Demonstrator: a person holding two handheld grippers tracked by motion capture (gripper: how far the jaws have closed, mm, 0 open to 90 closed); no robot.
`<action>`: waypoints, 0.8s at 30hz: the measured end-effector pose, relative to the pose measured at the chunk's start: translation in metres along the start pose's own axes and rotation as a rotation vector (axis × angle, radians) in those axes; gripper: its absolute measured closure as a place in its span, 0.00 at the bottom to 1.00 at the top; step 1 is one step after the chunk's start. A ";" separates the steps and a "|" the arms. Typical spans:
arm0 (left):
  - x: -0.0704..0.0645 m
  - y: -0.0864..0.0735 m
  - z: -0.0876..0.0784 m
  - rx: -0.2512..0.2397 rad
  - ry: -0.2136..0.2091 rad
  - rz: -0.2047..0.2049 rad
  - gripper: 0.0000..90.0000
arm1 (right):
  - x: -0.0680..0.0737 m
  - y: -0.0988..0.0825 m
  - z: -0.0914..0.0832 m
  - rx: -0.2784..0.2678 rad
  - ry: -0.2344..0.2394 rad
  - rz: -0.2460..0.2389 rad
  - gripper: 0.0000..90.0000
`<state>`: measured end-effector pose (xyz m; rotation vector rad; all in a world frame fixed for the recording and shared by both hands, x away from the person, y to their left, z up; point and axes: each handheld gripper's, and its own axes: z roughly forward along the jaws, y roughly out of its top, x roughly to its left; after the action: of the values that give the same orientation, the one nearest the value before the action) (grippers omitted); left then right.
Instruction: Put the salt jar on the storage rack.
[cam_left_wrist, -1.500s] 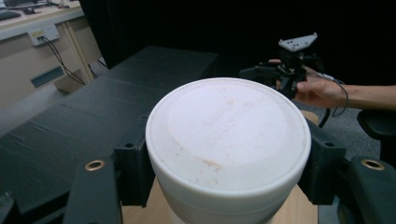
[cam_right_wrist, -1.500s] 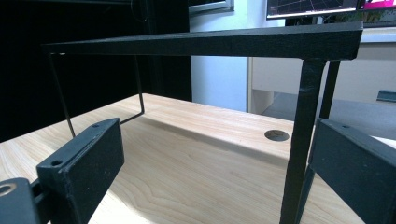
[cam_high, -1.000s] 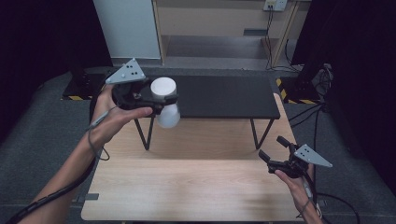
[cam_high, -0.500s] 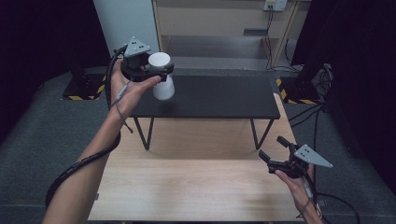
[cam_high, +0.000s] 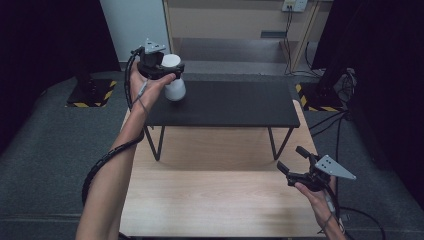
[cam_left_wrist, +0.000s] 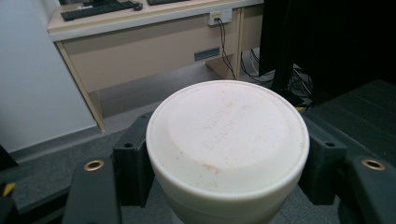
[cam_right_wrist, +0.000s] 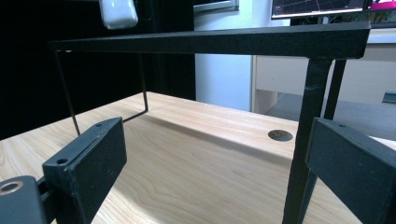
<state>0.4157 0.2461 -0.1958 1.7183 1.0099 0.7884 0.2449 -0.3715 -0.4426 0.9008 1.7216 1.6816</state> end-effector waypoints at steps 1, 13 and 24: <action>0.002 -0.002 0.003 0.011 -0.001 -0.002 0.36 | 0.000 0.000 0.000 -0.001 0.000 0.001 0.06; 0.006 -0.014 0.002 -0.040 -0.020 -0.020 0.21 | 0.001 0.000 0.000 -0.001 0.003 0.001 0.06; 0.000 -0.006 -0.050 -0.106 -0.019 0.046 0.10 | 0.001 0.001 0.000 -0.003 0.005 0.002 0.06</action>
<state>0.3718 0.2673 -0.1849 1.6595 0.9028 0.8395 0.2443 -0.3703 -0.4420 0.8974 1.7214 1.6894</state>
